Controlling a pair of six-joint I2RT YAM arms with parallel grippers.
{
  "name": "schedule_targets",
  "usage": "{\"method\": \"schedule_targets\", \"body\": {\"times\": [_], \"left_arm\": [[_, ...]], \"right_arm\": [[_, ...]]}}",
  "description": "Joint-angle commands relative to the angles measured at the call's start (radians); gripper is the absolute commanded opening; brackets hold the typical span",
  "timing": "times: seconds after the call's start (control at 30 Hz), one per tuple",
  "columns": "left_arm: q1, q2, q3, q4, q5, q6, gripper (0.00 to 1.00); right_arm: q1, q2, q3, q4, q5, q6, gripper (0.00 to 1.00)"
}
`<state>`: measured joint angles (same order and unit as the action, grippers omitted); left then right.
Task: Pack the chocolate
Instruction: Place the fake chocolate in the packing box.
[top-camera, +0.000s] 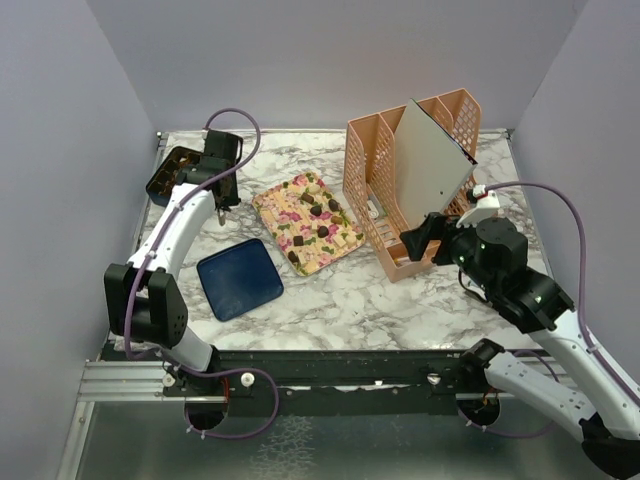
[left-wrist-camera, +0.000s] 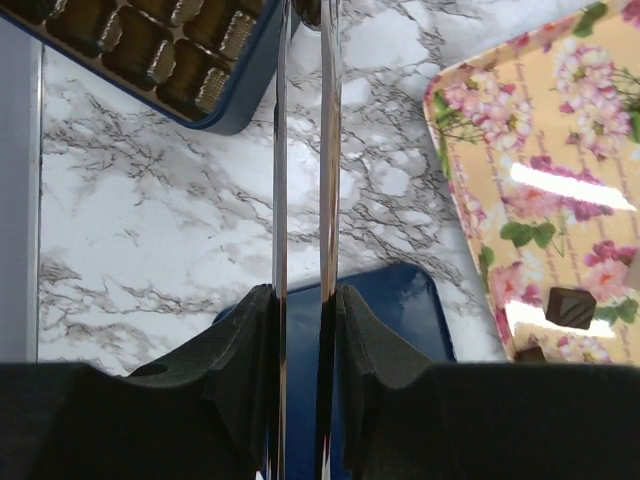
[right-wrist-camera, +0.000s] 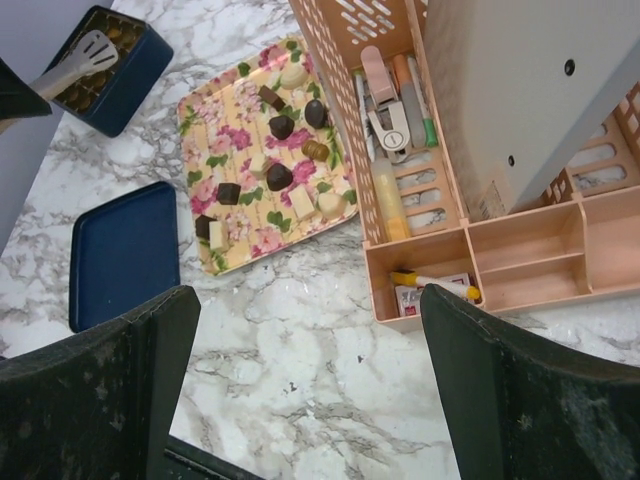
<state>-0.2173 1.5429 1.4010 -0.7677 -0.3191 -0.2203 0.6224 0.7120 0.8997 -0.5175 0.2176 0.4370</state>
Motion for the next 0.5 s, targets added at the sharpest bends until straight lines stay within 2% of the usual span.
{"method": "schedule_targets", "body": {"times": [0.0, 0.2, 0.47], "left_arm": [[0.063, 0.021, 0.056, 0.054, -0.021, 0.009, 0.29], [0.149, 0.037, 0.073, 0.087, 0.01, 0.014, 0.29], [0.208, 0.074, 0.065, 0.116, 0.051, 0.002, 0.29]], "right_arm": [[0.002, 0.027, 0.055, -0.082, -0.039, 0.037, 0.98], [0.002, 0.019, 0.044, -0.093, -0.029, 0.044, 0.99], [0.002, -0.003, 0.033, -0.078, -0.017, 0.037, 0.99]]}}
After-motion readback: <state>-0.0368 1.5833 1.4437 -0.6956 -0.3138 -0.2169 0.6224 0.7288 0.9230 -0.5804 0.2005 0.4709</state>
